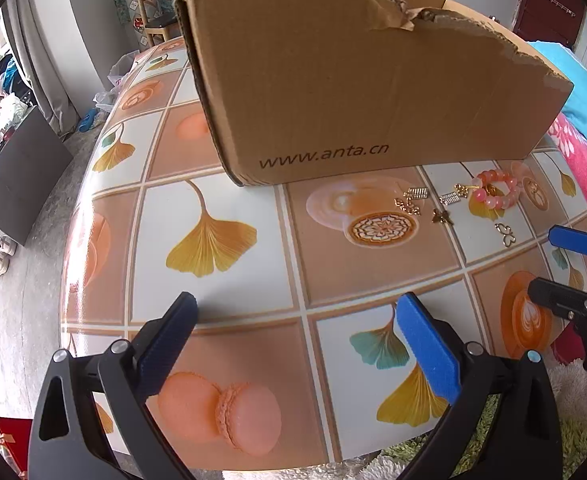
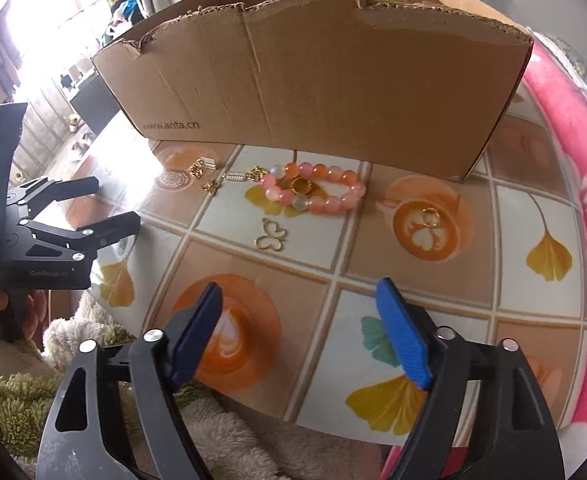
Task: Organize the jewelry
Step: 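Move the right gripper back toward the pink beaded bracelet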
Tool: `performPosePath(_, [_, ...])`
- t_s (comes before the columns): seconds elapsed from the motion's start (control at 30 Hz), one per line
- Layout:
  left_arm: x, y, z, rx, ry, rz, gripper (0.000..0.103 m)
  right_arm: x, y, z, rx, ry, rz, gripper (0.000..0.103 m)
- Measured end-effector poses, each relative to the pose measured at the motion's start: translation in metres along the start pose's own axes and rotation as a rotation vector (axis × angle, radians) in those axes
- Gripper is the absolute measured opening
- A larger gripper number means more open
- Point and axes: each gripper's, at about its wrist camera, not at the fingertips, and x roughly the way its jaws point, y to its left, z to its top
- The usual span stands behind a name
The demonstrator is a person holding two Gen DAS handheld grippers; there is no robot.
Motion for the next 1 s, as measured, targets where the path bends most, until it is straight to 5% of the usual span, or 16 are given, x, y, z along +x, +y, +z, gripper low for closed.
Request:
performPosePath(0.2, [0.001, 0.002, 0.001, 0.002, -0.003, -0.002, 0.099, 0.0, -0.007, -0.003, 0.037, -0.019, 0.103, 0.095])
performPosePath(0.5, [0.002, 0.002, 0.002, -0.005, -0.001, 0.0, 0.099, -0.017, -0.027, 0.0, 0.063, -0.039, 0.147, 0.095])
performPosePath(0.93, [0.001, 0.002, 0.001, -0.005, -0.015, -0.001, 0.099, -0.022, -0.021, 0.012, 0.108, -0.043, 0.085, 0.094])
performPosePath(1.0, [0.001, 0.001, 0.001, -0.003, -0.019, -0.003, 0.099, -0.022, -0.019, 0.016, 0.118, -0.057, 0.078, 0.081])
